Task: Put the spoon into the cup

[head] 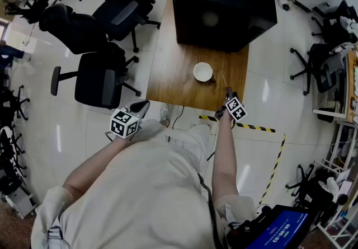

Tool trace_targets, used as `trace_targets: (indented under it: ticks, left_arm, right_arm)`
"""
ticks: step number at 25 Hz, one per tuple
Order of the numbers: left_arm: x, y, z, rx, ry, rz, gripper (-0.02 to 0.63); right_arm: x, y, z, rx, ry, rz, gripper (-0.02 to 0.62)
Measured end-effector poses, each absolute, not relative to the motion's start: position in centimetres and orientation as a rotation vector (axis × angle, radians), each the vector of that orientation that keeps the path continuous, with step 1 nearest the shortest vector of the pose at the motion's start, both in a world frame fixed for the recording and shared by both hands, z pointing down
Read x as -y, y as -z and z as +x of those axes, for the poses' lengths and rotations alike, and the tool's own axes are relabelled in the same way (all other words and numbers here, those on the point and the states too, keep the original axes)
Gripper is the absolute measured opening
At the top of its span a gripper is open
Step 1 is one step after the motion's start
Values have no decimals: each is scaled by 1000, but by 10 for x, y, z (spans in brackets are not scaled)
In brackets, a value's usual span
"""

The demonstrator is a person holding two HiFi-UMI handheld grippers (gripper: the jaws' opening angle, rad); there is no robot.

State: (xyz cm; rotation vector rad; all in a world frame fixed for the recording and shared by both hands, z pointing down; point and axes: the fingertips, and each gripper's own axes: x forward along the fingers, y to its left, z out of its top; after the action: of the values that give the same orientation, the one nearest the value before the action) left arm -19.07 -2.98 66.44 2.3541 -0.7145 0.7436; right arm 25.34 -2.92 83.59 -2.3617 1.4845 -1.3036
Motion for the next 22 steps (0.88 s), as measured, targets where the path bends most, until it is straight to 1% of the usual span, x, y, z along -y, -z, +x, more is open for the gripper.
trace_targets:
  ticks: [4,6,9,12,14,18,22]
  left_arm:
    - [-7,-663,-195,813,-690,2306,3]
    - [-32,-662,-187,861,-665,2277,3]
    - [-75,-663,-161,886,-636,2242,3]
    - [-117,-660,-135,844,-680,2276,3]
    - [-133,-660,-131,850,-692,2276,3]
    - [-131,-656,-139,933,-639,2255,3]
    - [-97,-651,-131,915,-581,2290,3]
  right_arm:
    - [-59,-735,177,-1700,1058,-2172,221]
    - [-104,-698,151,-1797,999,-2074,196]
    - [-141,-674,163,-1812,1004,-1989,190]
    - [-146,-654,189,-1853,933,-1941,190]
    - [-146,-657,199,-1913,917,-1933,190]
    - [-144,-664,202,-2001,930,-1912,190]
    - [-127,-665,193,-2021,981,-1892,192]
